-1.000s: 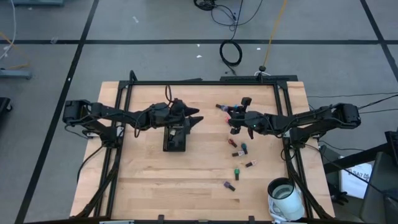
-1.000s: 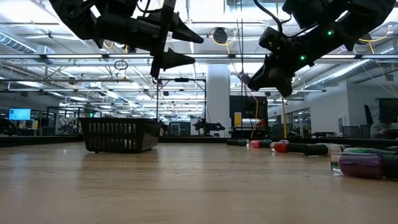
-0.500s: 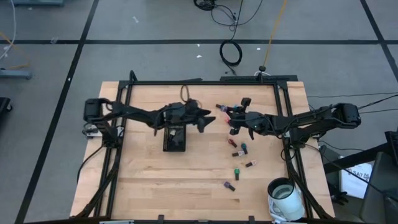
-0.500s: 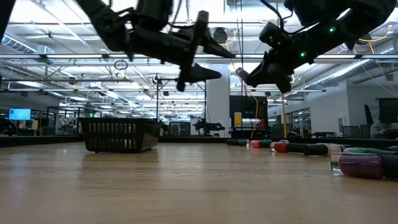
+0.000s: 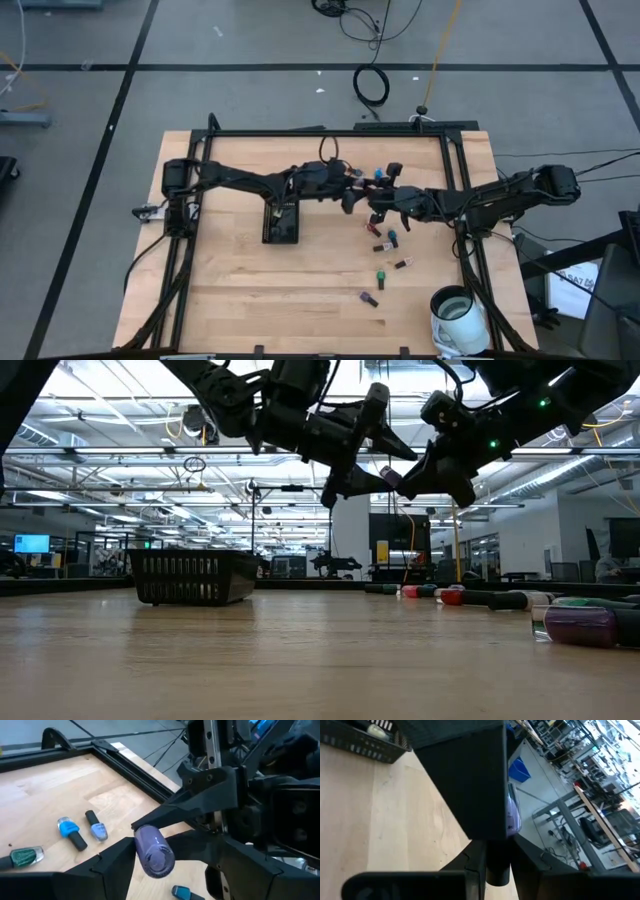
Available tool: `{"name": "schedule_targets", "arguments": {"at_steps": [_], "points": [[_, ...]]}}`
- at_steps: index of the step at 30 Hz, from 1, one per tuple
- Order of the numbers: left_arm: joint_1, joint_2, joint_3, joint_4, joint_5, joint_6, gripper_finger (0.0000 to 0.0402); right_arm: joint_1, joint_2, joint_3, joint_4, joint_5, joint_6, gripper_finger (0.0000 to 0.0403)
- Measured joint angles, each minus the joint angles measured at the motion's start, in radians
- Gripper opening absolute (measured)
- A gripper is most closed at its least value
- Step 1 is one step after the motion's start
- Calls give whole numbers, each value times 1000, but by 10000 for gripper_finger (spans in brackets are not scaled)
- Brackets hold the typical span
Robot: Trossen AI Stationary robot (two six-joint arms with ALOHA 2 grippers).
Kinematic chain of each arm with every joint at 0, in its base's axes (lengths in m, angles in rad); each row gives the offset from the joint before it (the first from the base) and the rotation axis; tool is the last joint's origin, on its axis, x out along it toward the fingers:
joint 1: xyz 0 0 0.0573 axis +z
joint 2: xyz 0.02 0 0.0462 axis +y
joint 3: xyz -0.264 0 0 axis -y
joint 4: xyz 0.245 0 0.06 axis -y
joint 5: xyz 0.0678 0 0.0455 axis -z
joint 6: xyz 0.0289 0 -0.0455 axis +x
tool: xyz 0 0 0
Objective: Pick & Place Nail Polish
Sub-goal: Put the light violet nail polish into the basket
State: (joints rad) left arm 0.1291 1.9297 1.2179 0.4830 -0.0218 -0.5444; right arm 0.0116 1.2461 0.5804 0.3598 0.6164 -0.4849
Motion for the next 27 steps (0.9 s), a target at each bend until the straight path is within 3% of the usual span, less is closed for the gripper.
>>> {"name": "schedule_targets", "arguments": {"at_steps": [4,7,10,16,23,27], "points": [[7,-1,2,-34,-23,-53,266,0,1,0,3,6,-10,51],[16,0,2,-50,-19,-85,241,0,1,0,-2,7,-9,51],[18,-1,2,-66,-32,-86,187,0,1,0,-2,6,-9,51],[30,-1,2,-65,-31,-41,43,2,1,0,-9,-18,3,51],[40,-6,2,-68,-16,7,44,2,0,0,-14,-26,70,54],[51,-49,1,-137,-2,72,44,2,-3,2,-38,4,252,105]]}}
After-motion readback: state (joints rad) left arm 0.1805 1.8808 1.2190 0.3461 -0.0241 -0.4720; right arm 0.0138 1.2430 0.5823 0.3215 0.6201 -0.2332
